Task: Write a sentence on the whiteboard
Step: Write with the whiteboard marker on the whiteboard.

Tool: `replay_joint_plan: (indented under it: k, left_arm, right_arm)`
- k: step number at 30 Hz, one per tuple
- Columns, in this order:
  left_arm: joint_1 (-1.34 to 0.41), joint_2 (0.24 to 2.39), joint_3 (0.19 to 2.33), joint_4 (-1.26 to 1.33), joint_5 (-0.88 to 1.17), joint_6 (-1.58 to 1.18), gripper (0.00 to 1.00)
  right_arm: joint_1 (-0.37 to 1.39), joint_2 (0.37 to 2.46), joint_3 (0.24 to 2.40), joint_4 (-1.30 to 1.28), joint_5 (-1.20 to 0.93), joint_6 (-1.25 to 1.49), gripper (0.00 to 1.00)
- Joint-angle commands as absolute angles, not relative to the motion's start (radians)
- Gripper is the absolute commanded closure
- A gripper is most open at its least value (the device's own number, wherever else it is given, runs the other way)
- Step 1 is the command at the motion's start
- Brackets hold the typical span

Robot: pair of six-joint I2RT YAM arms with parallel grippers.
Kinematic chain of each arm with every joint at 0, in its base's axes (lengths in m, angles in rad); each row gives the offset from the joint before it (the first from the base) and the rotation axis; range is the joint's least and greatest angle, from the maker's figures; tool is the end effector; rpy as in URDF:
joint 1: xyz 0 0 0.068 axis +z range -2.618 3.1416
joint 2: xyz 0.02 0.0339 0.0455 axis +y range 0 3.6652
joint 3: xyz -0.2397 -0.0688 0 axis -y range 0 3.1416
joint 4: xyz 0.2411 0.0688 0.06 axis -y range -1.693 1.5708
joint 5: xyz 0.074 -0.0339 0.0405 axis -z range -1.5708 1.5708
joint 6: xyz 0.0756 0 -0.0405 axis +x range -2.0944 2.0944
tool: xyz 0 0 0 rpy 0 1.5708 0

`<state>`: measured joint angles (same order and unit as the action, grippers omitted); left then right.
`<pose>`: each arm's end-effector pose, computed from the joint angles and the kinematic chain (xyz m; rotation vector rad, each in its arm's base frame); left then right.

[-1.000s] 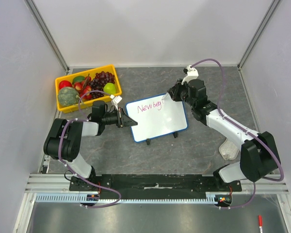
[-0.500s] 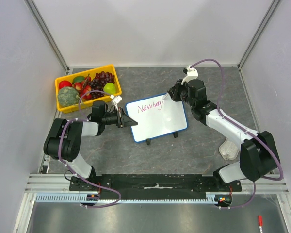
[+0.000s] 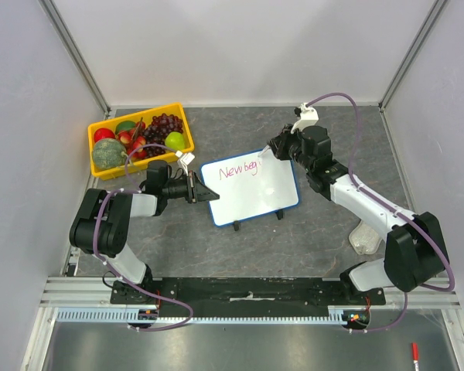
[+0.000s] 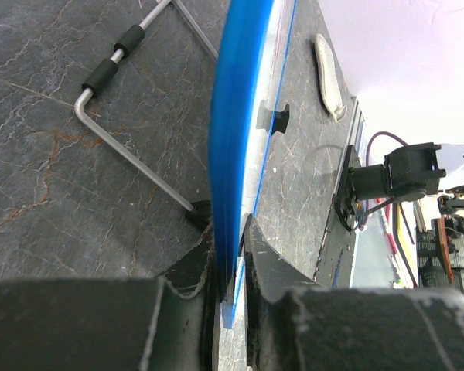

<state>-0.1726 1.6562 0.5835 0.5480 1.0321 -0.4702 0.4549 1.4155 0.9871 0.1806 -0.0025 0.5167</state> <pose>0.2903 -0.1165 0.1127 0.3546 2.0989 -1.4575 0.3343 0.1637 0.2680 0.0561 1.8727 0.6831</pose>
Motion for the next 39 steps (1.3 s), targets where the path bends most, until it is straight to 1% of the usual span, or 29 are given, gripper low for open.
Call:
replay_joint_plan:
  k: [1, 19, 32, 39]
  left_arm:
    - [-0.175, 1.66, 0.597, 0.515, 0.96, -0.403, 0.98]
    - [-0.175, 1.66, 0.597, 0.515, 0.96, -0.403, 0.98]
    - [-0.175, 1.658, 0.595, 0.515, 0.96, -0.403, 0.98]
    - [-0.175, 1.658, 0.595, 0.515, 0.96, -0.403, 0.98]
  right_arm:
    - [0.451, 1.399, 0.985, 0.218, 0.018, 0.515, 1.0]
    - [0.449, 1.419, 0.939, 0.213, 0.045, 0.502, 1.0]
    - [0.448, 1.384, 0.89, 0.204, 0.028, 0.495, 1.0]
    - [0.448, 1.39, 0.903, 0.206, 0.031, 0.497, 1.0]
